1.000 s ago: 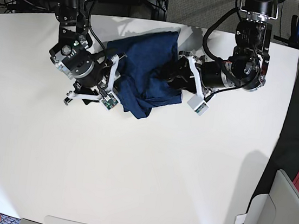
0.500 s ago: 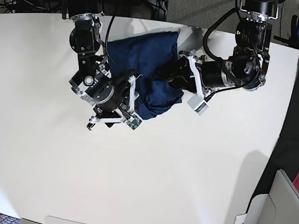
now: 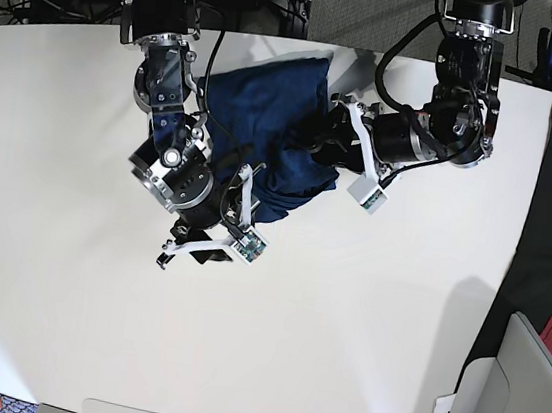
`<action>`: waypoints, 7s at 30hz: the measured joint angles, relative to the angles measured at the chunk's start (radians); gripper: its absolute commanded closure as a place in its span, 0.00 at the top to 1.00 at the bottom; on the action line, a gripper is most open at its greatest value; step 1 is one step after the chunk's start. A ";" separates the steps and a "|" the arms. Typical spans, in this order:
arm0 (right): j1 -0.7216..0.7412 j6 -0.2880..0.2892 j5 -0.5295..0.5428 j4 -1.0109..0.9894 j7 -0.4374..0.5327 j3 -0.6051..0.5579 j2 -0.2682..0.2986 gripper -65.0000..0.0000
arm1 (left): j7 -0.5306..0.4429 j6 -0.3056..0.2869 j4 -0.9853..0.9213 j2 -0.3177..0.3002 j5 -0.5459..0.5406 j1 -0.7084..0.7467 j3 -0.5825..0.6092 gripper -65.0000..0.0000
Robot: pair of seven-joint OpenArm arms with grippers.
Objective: Fold the T-shirt properly
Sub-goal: 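Press and tuck the loose fabric into the bundle with both grippers, then tuck the loose edge under the bundle with the left gripper, then grasp the folded bundle with the right gripper and slide it aside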
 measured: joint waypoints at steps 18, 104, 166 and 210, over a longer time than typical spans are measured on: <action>-0.164 0.004 0.011 0.069 -0.211 0.070 0.009 0.37 | 0.000 -0.003 0.044 0.000 -0.002 0.018 -0.003 0.36; -0.371 0.004 0.284 0.231 -0.159 0.339 0.008 0.18 | 0.078 -0.009 -0.156 -0.022 -0.229 -0.112 -0.196 0.38; -0.378 0.003 0.285 0.233 -0.161 0.338 -0.017 0.18 | -0.029 -0.007 -0.202 0.016 -0.167 -0.121 -0.056 0.39; -0.367 0.001 0.457 0.266 -0.310 0.082 -0.114 0.04 | -0.108 -0.004 0.010 -0.024 0.075 0.031 -0.212 0.00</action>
